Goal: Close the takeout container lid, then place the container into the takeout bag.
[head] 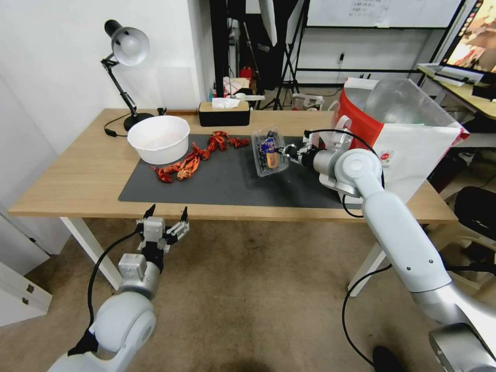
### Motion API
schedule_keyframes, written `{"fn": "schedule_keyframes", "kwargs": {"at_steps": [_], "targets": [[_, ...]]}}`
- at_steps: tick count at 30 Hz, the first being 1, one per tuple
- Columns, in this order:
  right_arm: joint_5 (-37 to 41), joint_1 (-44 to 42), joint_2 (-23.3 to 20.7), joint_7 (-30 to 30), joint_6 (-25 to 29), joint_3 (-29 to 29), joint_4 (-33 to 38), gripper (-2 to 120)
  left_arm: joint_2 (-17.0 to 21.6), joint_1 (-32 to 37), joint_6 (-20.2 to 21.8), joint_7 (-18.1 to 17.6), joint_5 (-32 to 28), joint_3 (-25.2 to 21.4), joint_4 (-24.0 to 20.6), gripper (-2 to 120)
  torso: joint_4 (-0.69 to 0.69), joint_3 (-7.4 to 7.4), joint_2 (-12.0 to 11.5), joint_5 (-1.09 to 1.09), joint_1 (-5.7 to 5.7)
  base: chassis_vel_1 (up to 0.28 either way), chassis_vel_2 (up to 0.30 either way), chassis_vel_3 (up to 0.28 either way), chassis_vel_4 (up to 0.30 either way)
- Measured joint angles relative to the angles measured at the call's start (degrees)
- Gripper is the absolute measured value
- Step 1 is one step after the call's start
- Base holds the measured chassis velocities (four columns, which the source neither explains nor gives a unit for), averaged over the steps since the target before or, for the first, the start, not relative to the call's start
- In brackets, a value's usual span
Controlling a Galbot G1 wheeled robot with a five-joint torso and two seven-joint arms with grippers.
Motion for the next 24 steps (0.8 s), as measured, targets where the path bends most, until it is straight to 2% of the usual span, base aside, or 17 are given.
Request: {"fn": "schedule_keyframes", "kwargs": {"at_steps": [12, 14, 19, 24], "targets": [[-0.4, 4.0, -2.9, -1.5, 4.9, 3.8, 7.3, 0, -1.6, 2.8, -2.1, 0.6, -0.6, -1.6, 1.6, 100, 0.01, 0.00, 0.0, 0.00, 0.00, 0.000, 0.000, 0.000, 0.000], [-0.2, 6.9, -6.3, -1.3, 7.6, 5.7, 9.3, 0, -2.1, 3.3, -4.3, 0.7, 1.7, -1.6, 2.9, 100, 0.00, 0.00, 0.0, 0.00, 0.00, 0.000, 0.000, 0.000, 0.000], [-1.0, 8.8, -9.6, -0.9, 9.9, 7.4, 9.6, 0, -2.5, 3.4, -4.7, 0.7, 2.3, -1.2, 2.9, 100, 0.00, 0.00, 0.0, 0.01, 0.00, 0.000, 0.000, 0.000, 0.000], [-6.1, 8.9, -15.1, 0.8, 10.8, 11.5, 9.9, 0, -2.6, 2.9, -4.5, 0.7, 2.6, -0.6, 2.6, 100, 0.02, 0.00, 0.0, 0.00, 0.00, 0.000, 0.000, 0.000, 0.000]]}}
